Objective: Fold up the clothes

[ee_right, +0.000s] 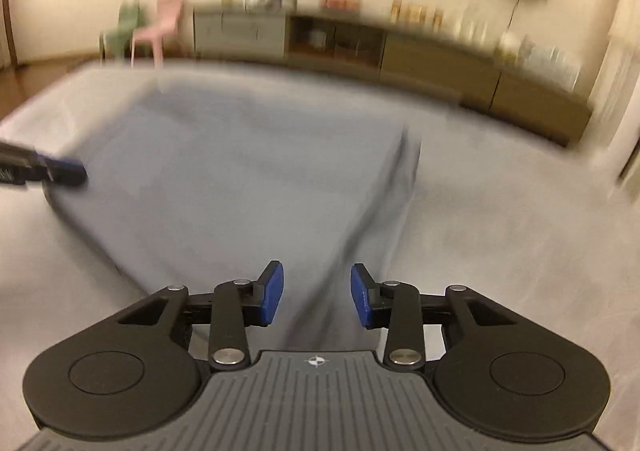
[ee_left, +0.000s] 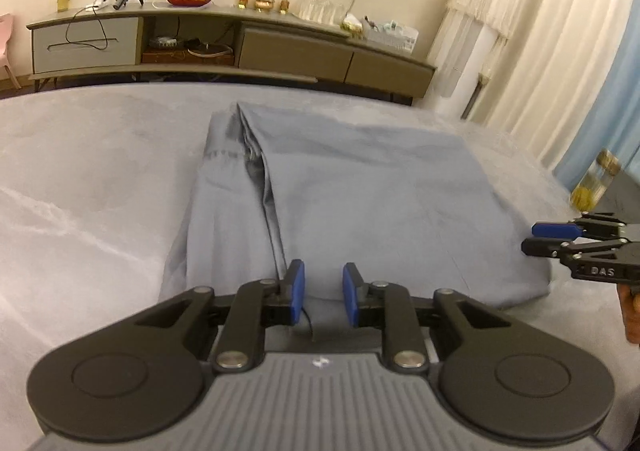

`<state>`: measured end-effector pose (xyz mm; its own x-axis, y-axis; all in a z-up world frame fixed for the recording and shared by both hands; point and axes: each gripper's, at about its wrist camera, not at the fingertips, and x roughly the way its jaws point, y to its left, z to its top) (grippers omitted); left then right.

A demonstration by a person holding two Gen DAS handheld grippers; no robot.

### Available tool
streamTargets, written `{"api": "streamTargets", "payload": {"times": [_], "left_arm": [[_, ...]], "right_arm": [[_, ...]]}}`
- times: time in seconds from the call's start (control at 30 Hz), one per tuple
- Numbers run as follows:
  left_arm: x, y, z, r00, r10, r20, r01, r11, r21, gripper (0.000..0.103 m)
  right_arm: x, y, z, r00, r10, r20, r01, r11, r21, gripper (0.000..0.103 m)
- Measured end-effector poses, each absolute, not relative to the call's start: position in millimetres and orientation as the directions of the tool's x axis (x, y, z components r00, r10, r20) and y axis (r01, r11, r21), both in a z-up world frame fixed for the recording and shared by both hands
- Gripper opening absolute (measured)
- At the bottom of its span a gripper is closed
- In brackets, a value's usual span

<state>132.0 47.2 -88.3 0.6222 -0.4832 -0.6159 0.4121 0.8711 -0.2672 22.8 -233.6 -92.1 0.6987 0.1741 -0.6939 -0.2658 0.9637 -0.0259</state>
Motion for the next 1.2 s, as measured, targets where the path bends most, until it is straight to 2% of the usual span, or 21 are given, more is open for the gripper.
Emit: {"api": "streamTargets", "payload": {"times": [0.07, 0.17, 0.23, 0.37, 0.47, 0.5, 0.53, 0.57, 0.6, 0.63, 0.67, 0.7, 0.73, 0.8, 0.83, 0.93, 1.07, 1.2], "left_arm": [[138, 54, -87, 0.646, -0.454, -0.613, 0.380, 0.888, -0.258, 0.021], [150, 63, -112, 0.598, -0.430, -0.676, 0.326, 0.901, -0.285, 0.024], [150, 61, -117, 0.591, -0.451, -0.669, 0.326, 0.892, -0.313, 0.024], [143, 48, -115, 0.588, -0.456, -0.668, 0.347, 0.888, -0.301, 0.025], [127, 47, -104, 0.619, -0.408, -0.671, 0.305, 0.912, -0.273, 0.035], [118, 40, -96, 0.641, -0.377, -0.668, 0.312, 0.924, -0.222, 0.045], [107, 33, -87, 0.664, -0.346, -0.663, 0.320, 0.933, -0.166, 0.053], [97, 26, -82, 0.690, -0.315, -0.652, 0.320, 0.940, -0.117, 0.055], [86, 19, -78, 0.715, -0.285, -0.638, 0.317, 0.946, -0.067, 0.056], [75, 11, -73, 0.740, -0.255, -0.623, 0.313, 0.950, -0.018, 0.067], [67, 9, -72, 0.737, -0.271, -0.619, 0.310, 0.950, -0.046, 0.077], [59, 8, -71, 0.732, -0.292, -0.616, 0.307, 0.948, -0.085, 0.092], [50, 6, -70, 0.726, -0.314, -0.612, 0.304, 0.945, -0.124, 0.094], [36, 0, -70, 0.725, -0.299, -0.621, 0.290, 0.950, -0.119, 0.097], [29, -3, -71, 0.724, -0.290, -0.626, 0.283, 0.952, -0.114, 0.103], [11, -9, -71, 0.715, -0.285, -0.638, 0.282, 0.953, -0.111, 0.103], [-5, -14, -74, 0.672, -0.328, -0.664, 0.283, 0.942, -0.179, 0.103], [-15, -35, -75, 0.653, -0.316, -0.688, 0.288, 0.944, -0.161, 0.103]], "right_arm": [[17, -223, -90, 0.717, 0.176, -0.674, -0.276, 0.960, -0.043, 0.040], [8, -207, -86, 0.743, 0.180, -0.644, -0.290, 0.955, -0.068, 0.040], [16, -219, -111, 0.721, 0.156, -0.675, -0.270, 0.961, -0.066, 0.044], [7, -242, -103, 0.731, 0.112, -0.673, -0.163, 0.986, -0.013, 0.046], [0, -259, -97, 0.736, 0.079, -0.673, -0.082, 0.996, 0.027, 0.047], [-2, -265, -95, 0.737, 0.067, -0.673, -0.054, 0.998, 0.040, 0.049], [-4, -271, -93, 0.737, 0.056, -0.673, -0.027, 0.998, 0.053, 0.058], [-16, -267, -88, 0.747, 0.081, -0.660, -0.038, 0.996, 0.079, 0.082], [-23, -259, -85, 0.756, 0.097, -0.647, -0.049, 0.995, 0.093, 0.095], [-31, -250, -83, 0.765, 0.114, -0.633, -0.060, 0.993, 0.106, 0.101], [-38, -243, -82, 0.768, 0.119, -0.629, -0.063, 0.992, 0.111, 0.101], [-43, -235, -84, 0.765, 0.122, -0.633, -0.062, 0.991, 0.116, 0.101], [-48, -228, -86, 0.761, 0.125, -0.637, -0.060, 0.991, 0.122, 0.101], [-60, -221, -94, 0.752, 0.127, -0.647, -0.054, 0.990, 0.131, 0.101], [-65, -219, -94, 0.745, 0.127, -0.655, -0.058, 0.990, 0.126, 0.101], [-71, -207, -89, 0.744, 0.125, -0.656, -0.082, 0.992, 0.096, 0.101], [-80, -201, -81, 0.761, 0.126, -0.636, -0.103, 0.992, 0.074, 0.102], [-81, -208, -83, 0.762, 0.119, -0.636, -0.088, 0.993, 0.081, 0.102]]}}
